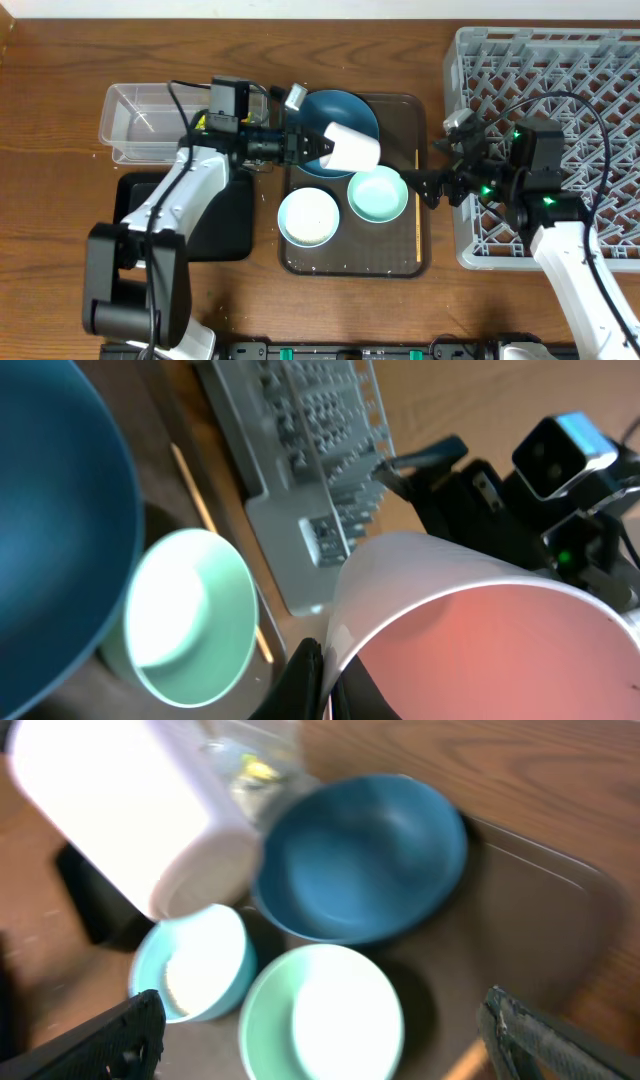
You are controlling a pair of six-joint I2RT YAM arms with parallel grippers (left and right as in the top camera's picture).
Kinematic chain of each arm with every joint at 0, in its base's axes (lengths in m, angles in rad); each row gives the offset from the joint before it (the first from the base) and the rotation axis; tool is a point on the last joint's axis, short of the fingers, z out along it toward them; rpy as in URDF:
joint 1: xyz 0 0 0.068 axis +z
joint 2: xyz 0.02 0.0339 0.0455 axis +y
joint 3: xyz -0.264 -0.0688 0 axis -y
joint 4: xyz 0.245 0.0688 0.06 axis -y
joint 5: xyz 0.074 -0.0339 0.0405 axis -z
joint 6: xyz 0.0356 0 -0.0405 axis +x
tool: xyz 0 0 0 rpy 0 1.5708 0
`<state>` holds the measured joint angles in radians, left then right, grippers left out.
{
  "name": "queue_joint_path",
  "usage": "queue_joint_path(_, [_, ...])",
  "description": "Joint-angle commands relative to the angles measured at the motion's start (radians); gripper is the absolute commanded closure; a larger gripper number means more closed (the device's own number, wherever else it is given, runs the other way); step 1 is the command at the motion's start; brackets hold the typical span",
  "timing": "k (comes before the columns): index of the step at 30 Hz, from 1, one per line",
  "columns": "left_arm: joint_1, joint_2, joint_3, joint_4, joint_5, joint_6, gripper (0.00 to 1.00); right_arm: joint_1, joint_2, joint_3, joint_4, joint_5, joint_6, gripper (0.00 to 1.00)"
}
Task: Sort waste into correct bins and load items into the dishwasher rack
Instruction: 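Lift the pink cup and pass it to the right gripper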
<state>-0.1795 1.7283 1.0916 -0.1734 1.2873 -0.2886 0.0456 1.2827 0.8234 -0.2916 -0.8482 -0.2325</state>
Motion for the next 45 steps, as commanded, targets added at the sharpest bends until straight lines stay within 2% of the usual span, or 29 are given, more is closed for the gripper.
queue_joint_path(1, [-0.029, 0.011, 0.01, 0.015, 0.077, -0.005, 0.94, 0.008, 0.04, 0.018, 0.019, -0.2, -0.067, 0.01])
queue_joint_path(6, [-0.061, 0.011, 0.01, 0.069, 0.062, -0.03, 0.94, 0.008, 0.079, 0.018, 0.02, -0.349, -0.143, 0.01])
queue_joint_path(19, [-0.095, 0.011, 0.01, 0.086, 0.055, -0.039, 0.94, 0.09, 0.094, 0.018, 0.105, -0.354, -0.143, 0.02])
queue_joint_path(31, [-0.095, 0.011, 0.01, 0.086, 0.055, -0.039, 0.94, 0.132, 0.094, 0.018, 0.117, -0.251, -0.131, 0.13])
queue_joint_path(38, [-0.095, 0.011, 0.01, 0.086, 0.055, -0.04, 0.94, 0.132, 0.094, 0.018, 0.12, -0.239, -0.132, 0.28])
queue_joint_path(45, [-0.095, 0.011, 0.01, 0.086, 0.055, -0.039, 0.93, 0.132, 0.094, 0.018, 0.124, -0.24, -0.132, 0.33])
